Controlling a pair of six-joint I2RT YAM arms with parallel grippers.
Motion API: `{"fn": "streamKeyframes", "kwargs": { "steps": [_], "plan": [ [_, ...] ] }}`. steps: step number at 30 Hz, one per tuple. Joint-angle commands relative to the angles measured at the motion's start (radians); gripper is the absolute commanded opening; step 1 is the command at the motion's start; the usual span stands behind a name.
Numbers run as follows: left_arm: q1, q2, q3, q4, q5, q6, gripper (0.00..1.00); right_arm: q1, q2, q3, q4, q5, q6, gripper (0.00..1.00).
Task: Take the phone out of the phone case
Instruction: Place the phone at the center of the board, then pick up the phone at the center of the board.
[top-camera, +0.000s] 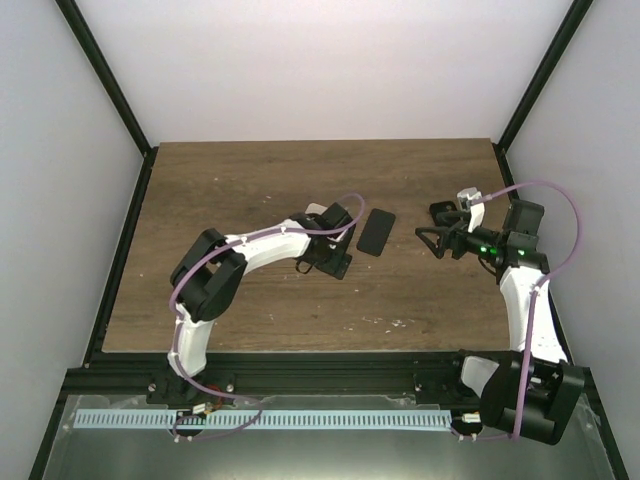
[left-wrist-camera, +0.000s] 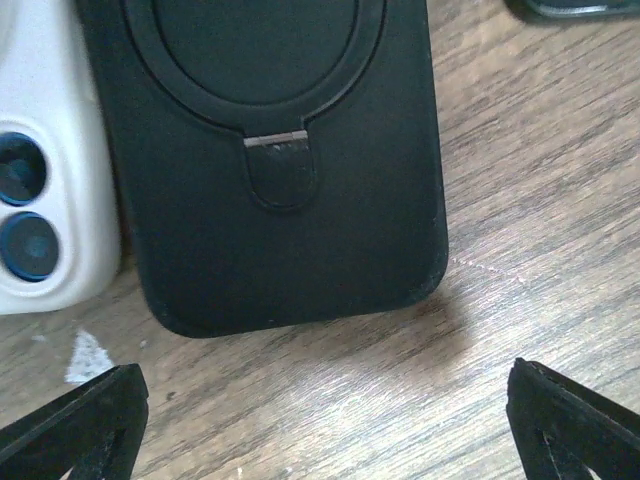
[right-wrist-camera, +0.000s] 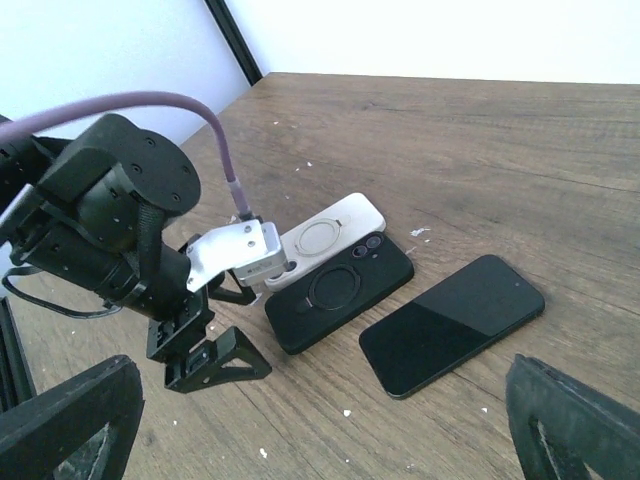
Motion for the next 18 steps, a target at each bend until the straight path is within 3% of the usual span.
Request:
{"fn": "streamKeyframes", "kwargs": {
  "steps": [1, 12, 18],
  "plan": [
    [0.006, 0.047, 0.033, -0.024, 0.06, -0.014, 1.0, 0.011, 0.004, 0.018, 0.002, -0.029, -0.005, 1.0],
    [0.011, 0.183, 0.19, -0.034, -0.075, -0.004, 0.99, 0.01, 0.015, 0.021, -0.005, -0.033, -0.003, 0.99],
    [0.035, 0.254, 0.306, -0.073, -0.052, 0.025, 0.98, 0.01, 0.021, 0.02, -0.007, -0.034, -0.004, 0.99]
  ]
}}
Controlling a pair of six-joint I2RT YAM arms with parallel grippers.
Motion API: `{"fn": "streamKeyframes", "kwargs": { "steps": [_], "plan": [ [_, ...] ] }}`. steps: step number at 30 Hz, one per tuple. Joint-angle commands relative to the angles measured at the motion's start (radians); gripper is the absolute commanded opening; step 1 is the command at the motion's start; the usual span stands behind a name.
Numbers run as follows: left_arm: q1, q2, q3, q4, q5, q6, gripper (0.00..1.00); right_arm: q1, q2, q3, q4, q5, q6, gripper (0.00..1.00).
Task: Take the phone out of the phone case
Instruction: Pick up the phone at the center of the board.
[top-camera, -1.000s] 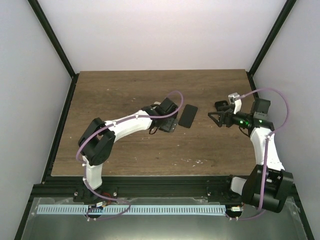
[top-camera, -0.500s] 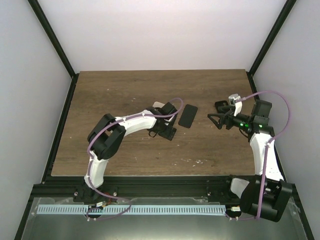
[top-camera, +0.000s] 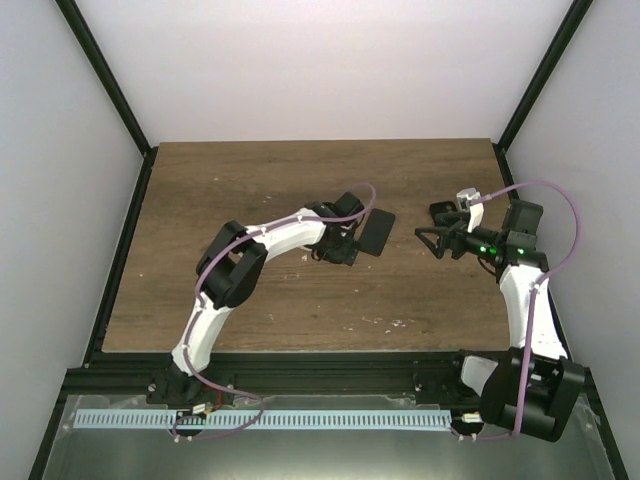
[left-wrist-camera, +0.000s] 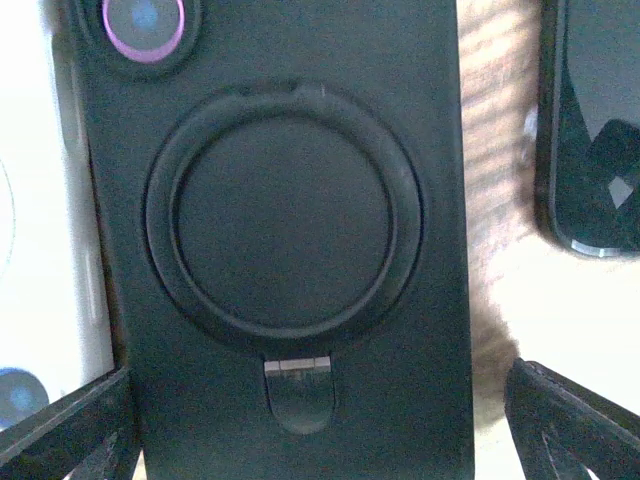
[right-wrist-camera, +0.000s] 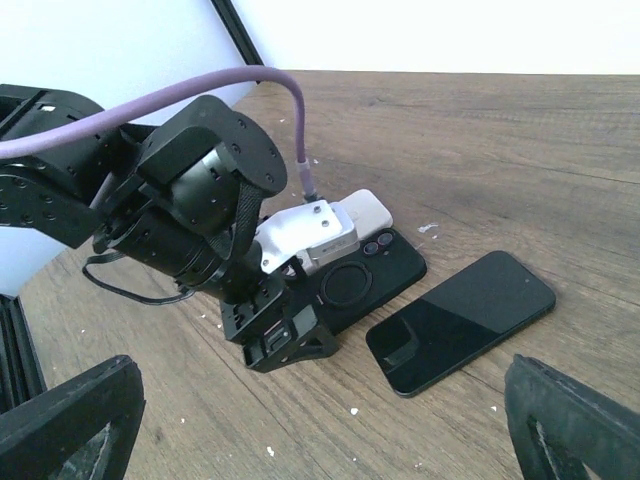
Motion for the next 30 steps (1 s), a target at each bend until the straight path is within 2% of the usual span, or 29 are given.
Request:
{"fn": "streamKeyframes", "kwargs": {
  "steps": [1, 7, 15, 22, 27, 30],
  "plan": [
    [0.022, 0.062, 0.076, -0.012, -0.009, 0.036, 0.98, 0.01, 0.009, 0.02, -0.005, -0.021, -0.003, 0.99],
    [0.055, 0.132, 0.226, -0.049, 0.011, 0.069, 0.96, 0.01, 0.019, 0.022, -0.007, -0.021, -0.005, 0.98],
    [0.069, 0.267, 0.411, -0.147, -0.046, 0.086, 0.92, 0.01, 0.026, 0.022, -0.012, -0.015, -0.01, 0.98],
    [0.071, 0.261, 0.392, -0.166, -0.019, 0.076, 0.76, 0.01, 0.032, 0.025, -0.018, -0.021, -0.015, 0.96],
    [0.071, 0.217, 0.373, -0.2, -0.022, 0.074, 0.69, 0.01, 0.041, 0.025, -0.022, -0.024, -0.021, 0.95],
    [0.07, 0.157, 0.31, -0.233, 0.022, 0.064, 0.66, 0.01, 0.05, 0.027, -0.028, -0.028, -0.026, 0.95]
  ]
}}
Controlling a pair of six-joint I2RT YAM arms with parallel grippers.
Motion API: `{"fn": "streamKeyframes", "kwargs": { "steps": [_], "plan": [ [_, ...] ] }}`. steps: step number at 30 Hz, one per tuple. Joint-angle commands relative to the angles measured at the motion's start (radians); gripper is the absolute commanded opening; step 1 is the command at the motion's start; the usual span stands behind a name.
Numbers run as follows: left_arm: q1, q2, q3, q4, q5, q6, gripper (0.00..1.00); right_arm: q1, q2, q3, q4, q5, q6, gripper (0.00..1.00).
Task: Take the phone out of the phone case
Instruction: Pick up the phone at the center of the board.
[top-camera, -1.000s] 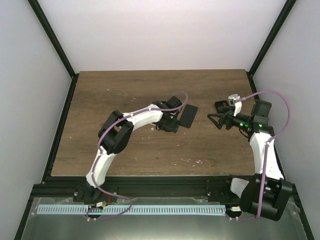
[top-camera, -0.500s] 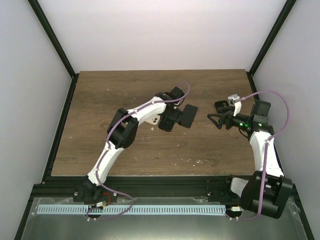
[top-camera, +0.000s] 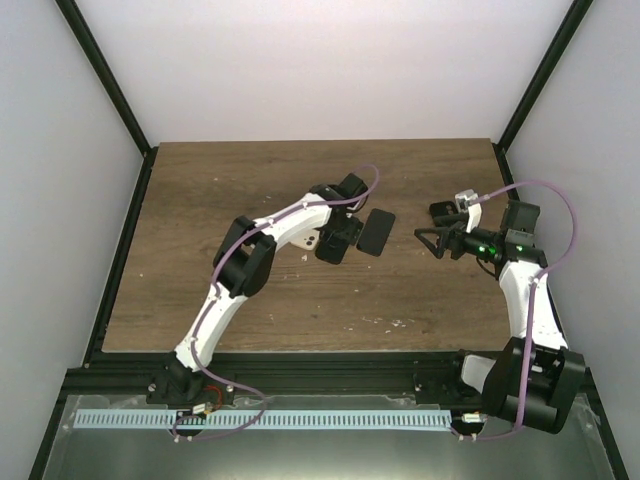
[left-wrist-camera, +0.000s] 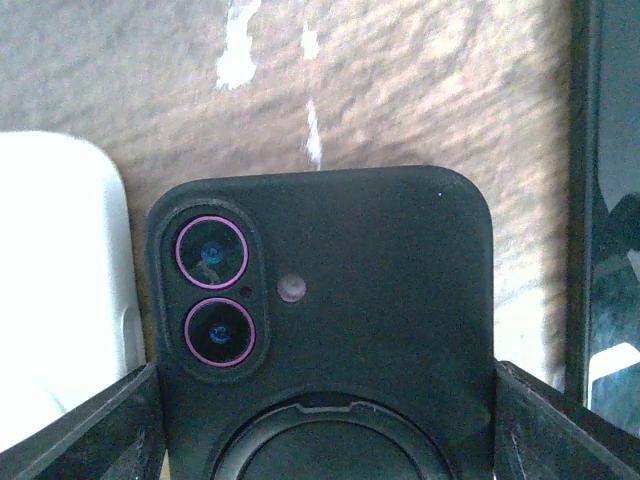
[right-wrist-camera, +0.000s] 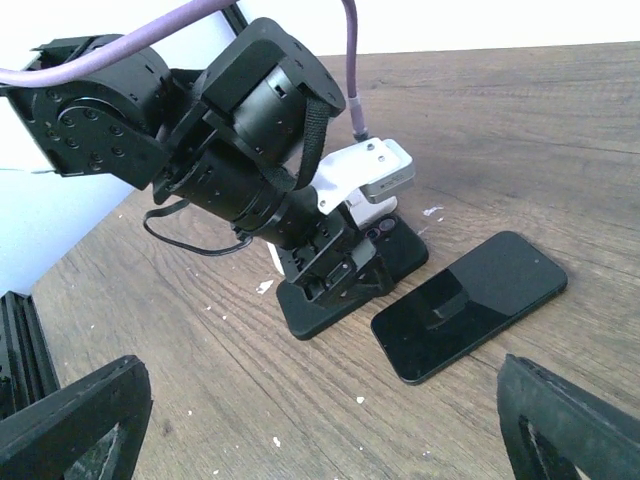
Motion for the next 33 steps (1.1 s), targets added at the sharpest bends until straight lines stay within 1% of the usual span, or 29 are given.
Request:
{"fn": "streamKeyframes", "kwargs": {
  "steps": [1, 5, 6, 9, 13, 17, 21, 24, 26, 30, 33],
  "plan": [
    [0.006, -0.099, -0.122, -0.119, 0.049, -0.006, 0.66, 0.01, 0.012, 0.028, -0.017, -0.025, -0.021, 0.95],
    [-0.009, -0.264, -0.415, -0.066, 0.117, -0.018, 0.64, 0.011, 0.019, 0.029, -0.02, -0.034, -0.023, 0.94],
    [-0.011, -0.295, -0.446, -0.07, 0.118, -0.02, 0.64, 0.01, 0.019, 0.03, -0.019, -0.036, -0.021, 0.94],
    [-0.014, -0.385, -0.609, -0.078, 0.115, -0.021, 0.61, 0.01, 0.024, 0.034, -0.026, -0.039, -0.024, 0.94],
    [-0.017, -0.479, -0.779, -0.045, 0.159, -0.031, 0.63, 0.011, 0.014, 0.034, -0.034, -0.037, -0.034, 0.94],
    [-0.016, -0.485, -0.827, -0.041, 0.156, -0.02, 0.78, 0.01, 0.015, 0.03, -0.022, -0.045, -0.021, 0.94],
    [-0.016, -0.447, -0.795, -0.055, 0.172, 0.01, 0.84, 0.01, 0.018, 0.025, -0.015, -0.046, -0.014, 0.94],
    [-0.017, -0.418, -0.772, -0.072, 0.164, 0.022, 0.84, 0.01, 0.018, 0.018, -0.008, -0.038, -0.008, 0.94],
    [-0.018, -0.406, -0.767, -0.075, 0.157, 0.021, 0.96, 0.01, 0.02, 0.016, -0.004, -0.038, -0.004, 0.94],
    [-0.016, -0.408, -0.774, -0.056, 0.162, 0.016, 0.97, 0.01, 0.019, 0.014, 0.006, -0.033, 0.002, 0.94],
    [-0.017, -0.392, -0.769, -0.058, 0.159, 0.011, 0.91, 0.011, 0.019, 0.014, 0.007, -0.029, 0.002, 0.94]
  ]
}}
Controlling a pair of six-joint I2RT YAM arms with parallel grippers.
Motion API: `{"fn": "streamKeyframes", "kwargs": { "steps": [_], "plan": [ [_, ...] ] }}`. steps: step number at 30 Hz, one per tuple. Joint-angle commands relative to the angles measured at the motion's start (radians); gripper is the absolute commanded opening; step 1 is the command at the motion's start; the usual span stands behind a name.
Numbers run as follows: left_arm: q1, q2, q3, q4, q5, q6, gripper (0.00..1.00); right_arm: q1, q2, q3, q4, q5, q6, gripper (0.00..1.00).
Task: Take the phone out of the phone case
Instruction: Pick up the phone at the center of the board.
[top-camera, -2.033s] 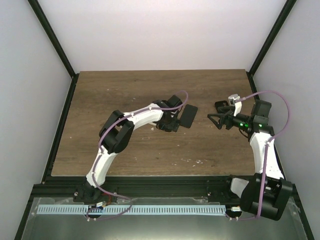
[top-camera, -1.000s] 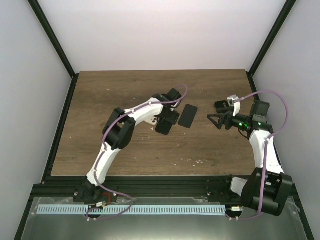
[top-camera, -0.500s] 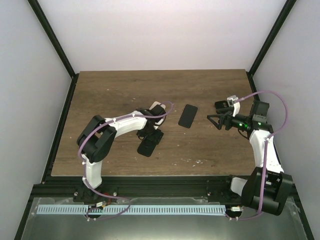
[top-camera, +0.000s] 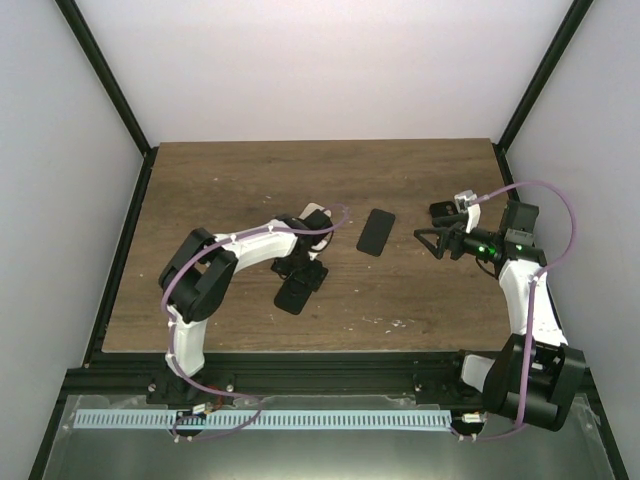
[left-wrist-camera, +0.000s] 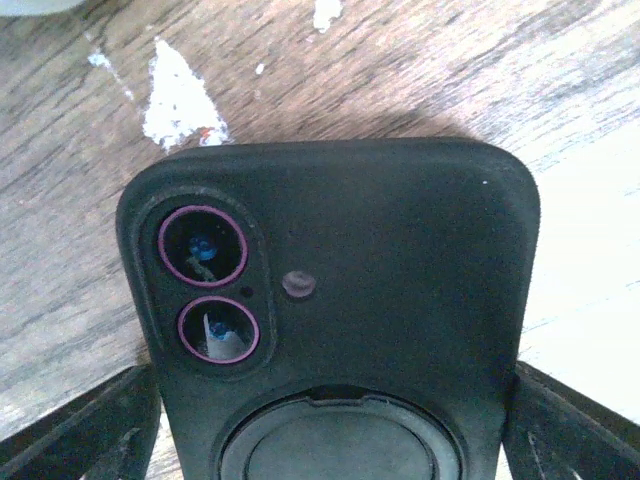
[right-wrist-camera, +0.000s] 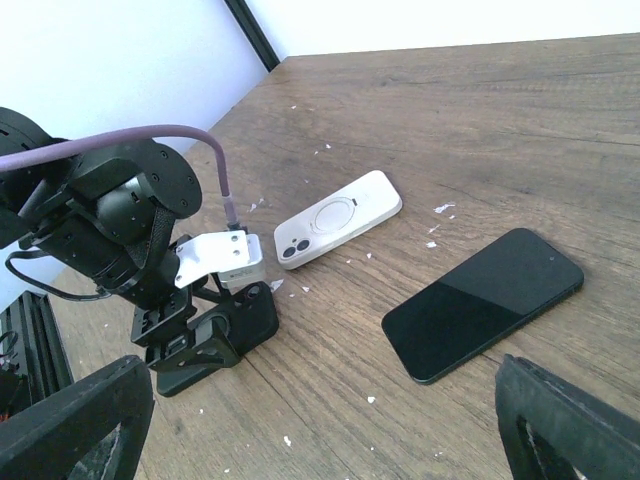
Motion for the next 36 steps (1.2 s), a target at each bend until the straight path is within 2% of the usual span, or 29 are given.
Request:
{"fn": "streamKeyframes", "kwargs": {
  "steps": [1, 5, 8, 10, 13, 14, 16, 20, 22, 26, 29, 32, 36],
  "plan": [
    [-0.003, 0.088, -0.022, -0.063, 0.048, -0.01, 0.88, 0.011, 0.001, 0.014, 0.015, -0.005, 0.003, 0.94],
    [-0.008, 0.114, -0.002, -0.087, 0.059, -0.001, 0.74, 0.01, -0.004, 0.016, 0.013, 0.0, 0.002, 0.93],
    [-0.008, 0.075, 0.005, -0.085, 0.061, -0.005, 0.62, 0.01, -0.011, 0.025, 0.005, 0.028, -0.015, 0.91],
    [-0.008, 0.014, 0.013, -0.083, 0.072, -0.014, 0.52, 0.01, -0.012, 0.044, -0.025, 0.045, -0.046, 0.9],
    [-0.007, -0.12, 0.001, -0.033, 0.092, -0.031, 0.49, 0.01, -0.004, 0.097, -0.079, 0.057, -0.096, 0.9],
    [-0.008, -0.168, -0.007, 0.002, 0.101, -0.034, 0.45, 0.011, 0.0, 0.122, -0.103, 0.055, -0.108, 0.9],
    [-0.004, -0.259, -0.029, 0.088, 0.129, -0.061, 0.38, 0.021, 0.008, 0.176, -0.148, 0.042, -0.137, 0.9],
    [0.003, -0.4, -0.087, 0.32, 0.212, -0.13, 0.36, 0.087, 0.025, 0.279, -0.235, 0.035, -0.179, 0.9],
    [0.003, -0.461, -0.141, 0.467, 0.302, -0.168, 0.31, 0.14, 0.03, 0.298, -0.257, 0.028, -0.183, 0.91],
    [0.002, -0.558, -0.256, 0.746, 0.435, -0.224, 0.18, 0.246, 0.027, 0.284, -0.235, -0.067, -0.173, 1.0],
    [0.002, -0.614, -0.351, 0.938, 0.457, -0.27, 0.16, 0.291, 0.044, 0.277, -0.179, -0.161, -0.111, 1.0],
    [0.002, -0.65, -0.41, 1.078, 0.489, -0.304, 0.15, 0.352, 0.097, 0.333, -0.215, -0.213, -0.101, 1.0],
    [0.002, -0.665, -0.44, 1.17, 0.537, -0.333, 0.15, 0.455, 0.121, 0.34, -0.213, -0.205, -0.085, 1.0]
  ]
}}
